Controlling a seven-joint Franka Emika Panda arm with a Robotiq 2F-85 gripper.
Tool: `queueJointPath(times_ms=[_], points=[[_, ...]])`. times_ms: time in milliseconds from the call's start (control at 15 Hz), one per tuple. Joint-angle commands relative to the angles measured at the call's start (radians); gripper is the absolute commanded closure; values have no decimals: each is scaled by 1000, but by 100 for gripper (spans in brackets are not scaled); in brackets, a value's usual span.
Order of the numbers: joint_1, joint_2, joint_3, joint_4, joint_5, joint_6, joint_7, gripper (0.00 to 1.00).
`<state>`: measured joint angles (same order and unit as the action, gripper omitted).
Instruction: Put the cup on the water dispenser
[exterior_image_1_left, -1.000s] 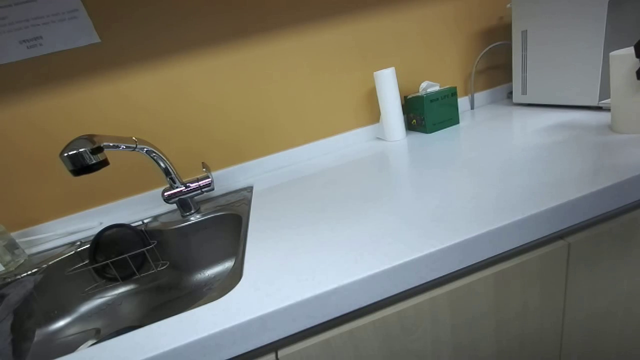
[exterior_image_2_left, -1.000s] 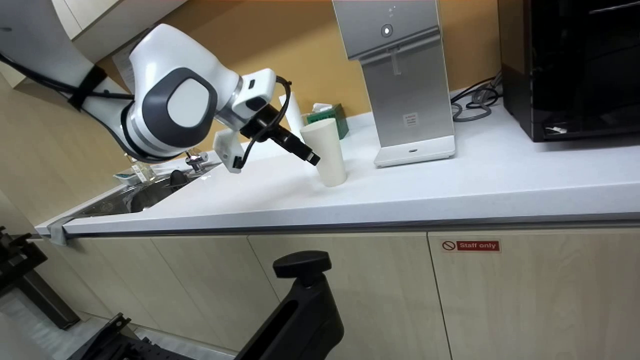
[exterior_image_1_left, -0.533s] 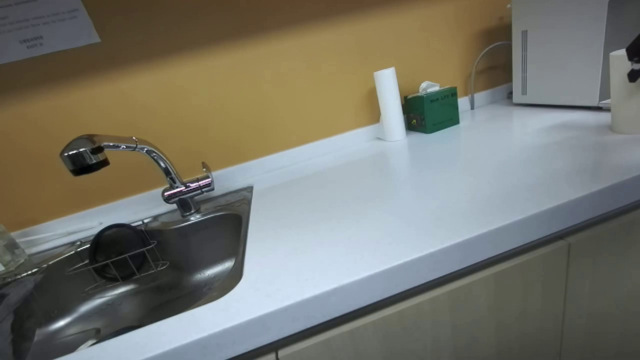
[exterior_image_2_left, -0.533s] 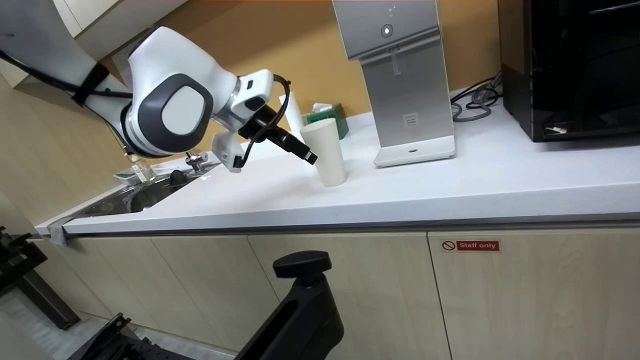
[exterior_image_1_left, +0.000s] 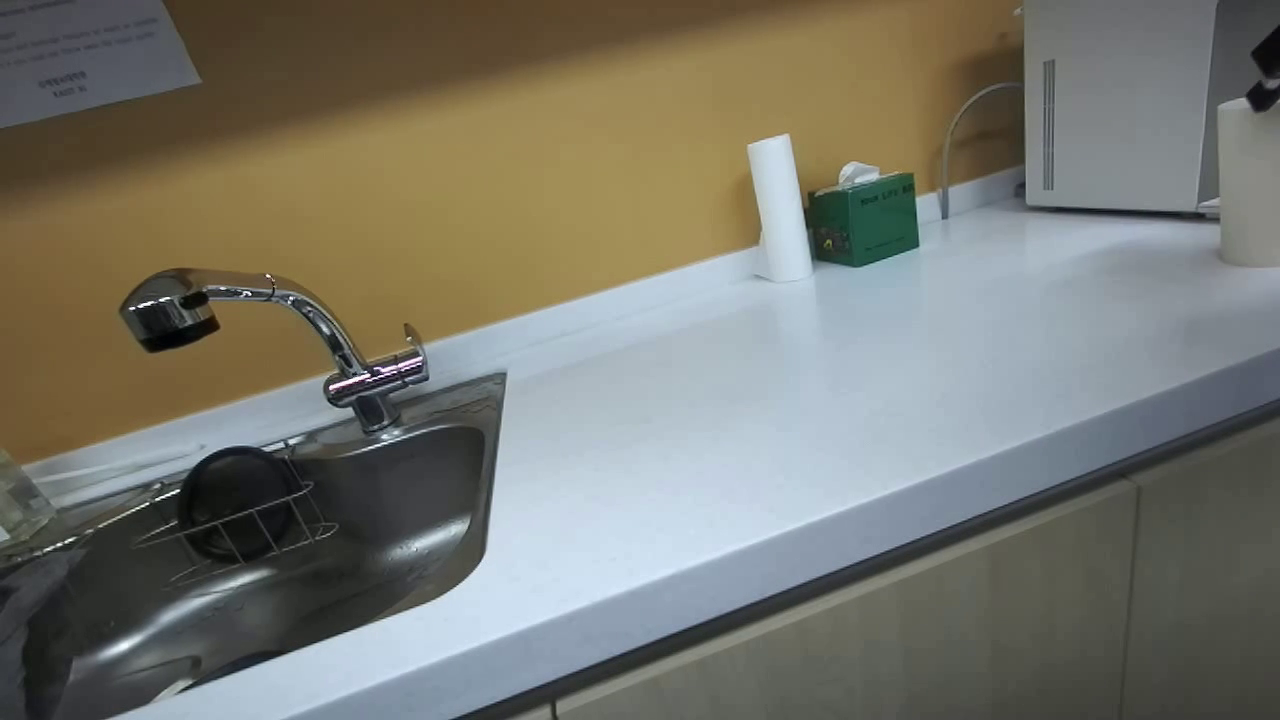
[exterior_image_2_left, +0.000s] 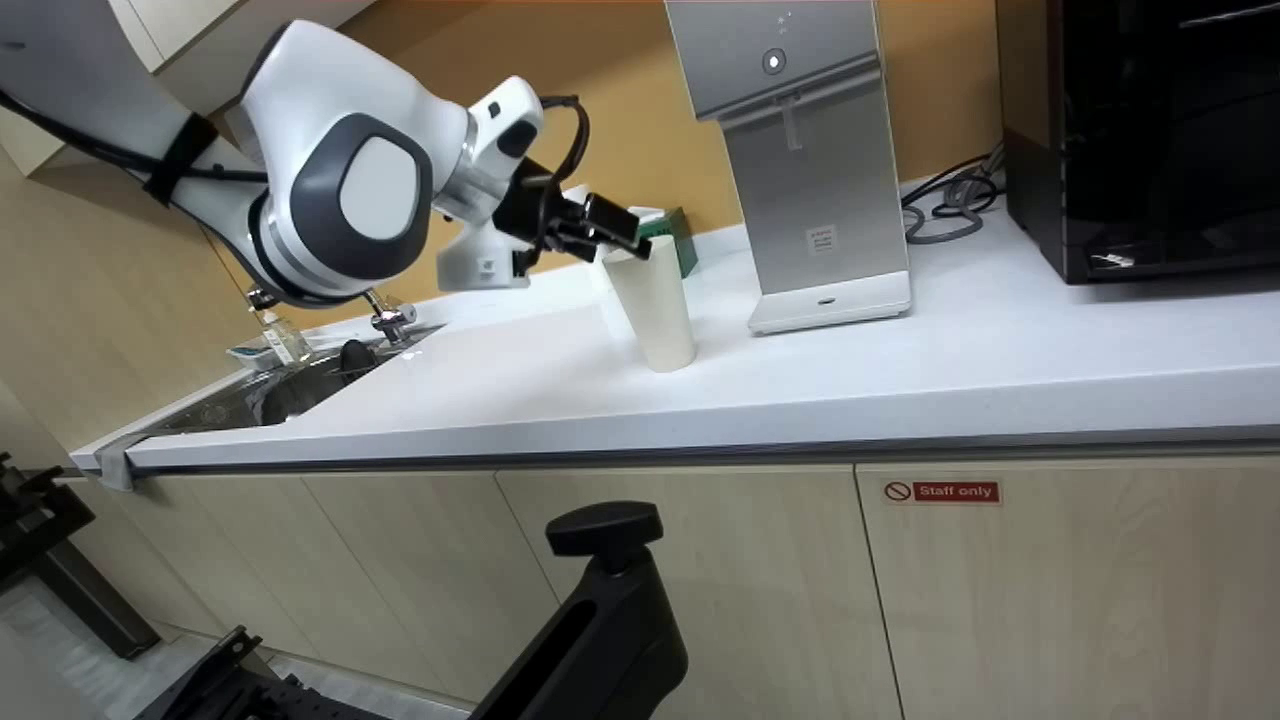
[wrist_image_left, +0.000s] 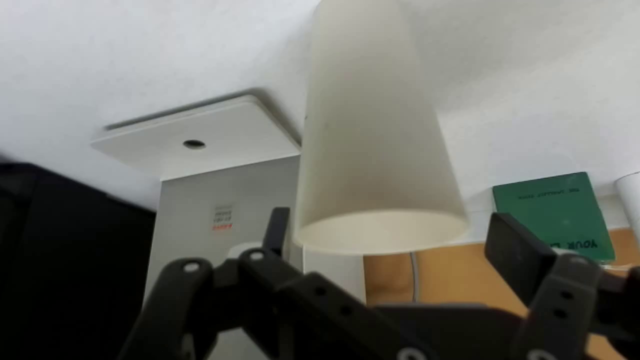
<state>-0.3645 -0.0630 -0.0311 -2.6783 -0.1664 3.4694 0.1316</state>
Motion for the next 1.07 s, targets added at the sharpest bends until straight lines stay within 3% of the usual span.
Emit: queueJointPath(times_ms=[0, 133, 200, 600, 667, 1000], points=[[-29, -55, -31, 19, 34, -3, -160, 0], [-36, -71, -39, 14, 44, -5, -198, 0], [38, -54, -99, 16, 63, -11, -192, 0], [78, -59, -123, 11, 71, -33, -201, 0], [94, -81, -128, -4, -29, -61, -130, 0], [222, -148, -215, -73, -197, -76, -57, 0]])
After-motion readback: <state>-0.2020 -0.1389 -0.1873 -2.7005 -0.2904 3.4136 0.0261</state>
